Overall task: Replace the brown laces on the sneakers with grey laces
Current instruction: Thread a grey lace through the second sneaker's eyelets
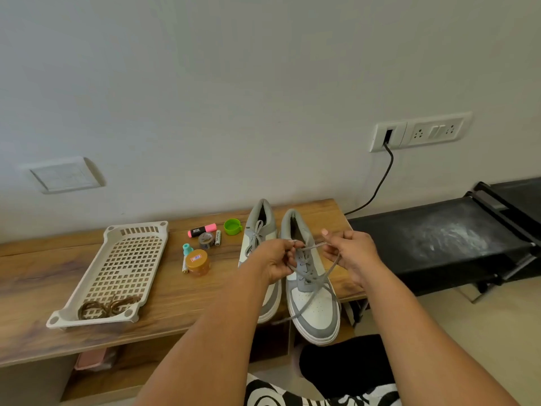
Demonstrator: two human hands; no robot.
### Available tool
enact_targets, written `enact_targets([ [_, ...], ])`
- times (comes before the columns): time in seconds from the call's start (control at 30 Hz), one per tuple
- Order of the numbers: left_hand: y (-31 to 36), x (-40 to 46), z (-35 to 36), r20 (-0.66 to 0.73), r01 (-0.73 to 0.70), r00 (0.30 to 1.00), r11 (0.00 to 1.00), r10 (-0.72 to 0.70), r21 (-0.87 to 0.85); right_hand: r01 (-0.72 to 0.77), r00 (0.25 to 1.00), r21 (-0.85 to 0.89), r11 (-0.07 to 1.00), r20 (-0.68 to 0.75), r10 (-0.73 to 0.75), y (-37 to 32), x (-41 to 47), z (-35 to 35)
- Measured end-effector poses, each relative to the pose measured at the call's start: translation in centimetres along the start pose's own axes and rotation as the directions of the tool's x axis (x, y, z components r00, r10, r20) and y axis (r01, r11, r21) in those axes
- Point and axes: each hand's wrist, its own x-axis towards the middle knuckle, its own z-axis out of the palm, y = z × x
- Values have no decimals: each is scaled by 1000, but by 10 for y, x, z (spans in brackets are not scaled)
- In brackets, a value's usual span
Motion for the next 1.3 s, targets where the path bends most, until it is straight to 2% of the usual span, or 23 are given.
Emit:
enact_targets([
  [0.03,-1,-2,2,-5,-54,998,993,55,110,28,999,-143,989,28,-24,-1,2,-2],
  [0.07,-2,-4,4,-4,-139,989,949,146,284,108,994,-427,898,75,-84,-1,5,-6],
  [0.1,-3,-6,5,23,-231,968,851,250,473,195,981,-714,672,147,-128,-1,6,-9],
  [0.13,-4,-6,6,76,-313,934,702,348,640,252,967,-863,438,210,-142,-3,6,-11],
  [0.17,-5,-3,7,142,-368,892,509,429,778,302,952,-905,298,268,-151,-7,6,-12],
  [0.23,-8,3,8,245,-370,799,128,549,920,389,921,-859,332,354,-162,-18,4,-13],
  [0.3,-9,8,7,289,-330,725,-52,625,942,443,897,-774,453,386,-216,-26,3,-11],
  [0.37,-10,13,7,304,-304,673,-122,674,945,453,891,-729,513,367,-265,-30,8,-11],
  [0.5,-13,16,3,356,-285,537,-233,765,930,397,918,-796,458,342,-201,-33,28,-16],
  [0.6,-21,23,-2,422,-339,403,-297,812,893,371,928,-712,597,302,-217,-30,45,-11],
  [0.67,-25,27,-8,456,-357,329,-338,827,871,360,933,-732,578,287,-218,-22,54,-2],
  [0.8,-26,29,-15,548,-375,276,-437,790,818,362,932,-785,503,285,-225,4,58,19],
  [0.93,-25,28,-11,663,-374,173,-574,729,729,368,925,-759,536,241,-294,10,58,23],
  [0.97,-23,26,-10,639,-380,223,-538,736,753,352,932,-748,562,222,-287,11,62,18],
  [1.0,-20,24,-8,565,-387,328,-438,757,811,322,943,-728,605,191,-272,12,65,12],
  [1.07,-11,18,-7,333,-366,646,-103,687,925,201,975,-654,729,65,-211,18,73,-9],
  [1.1,-8,14,-7,248,-375,771,104,587,921,112,987,-544,831,-36,-157,18,73,-22],
  [1.13,-7,12,-9,215,-395,843,296,493,870,20,989,-331,943,-132,-67,17,71,-34],
  [1.17,-5,7,-10,208,-402,881,443,424,801,-54,983,-21,998,-177,50,13,66,-45],
  [1.2,-5,2,-11,208,-390,906,540,368,746,-89,976,257,962,-172,137,10,62,-55],
  [1.23,-4,-3,-11,211,-370,923,598,321,711,-89,970,395,914,-172,169,10,62,-65],
  [1.27,-5,-5,-11,210,-346,936,637,281,689,-72,970,389,918,-188,156,9,61,-72],
  [1.3,-6,-6,-11,200,-322,946,668,254,671,-57,972,205,977,-211,101,10,61,-75],
])
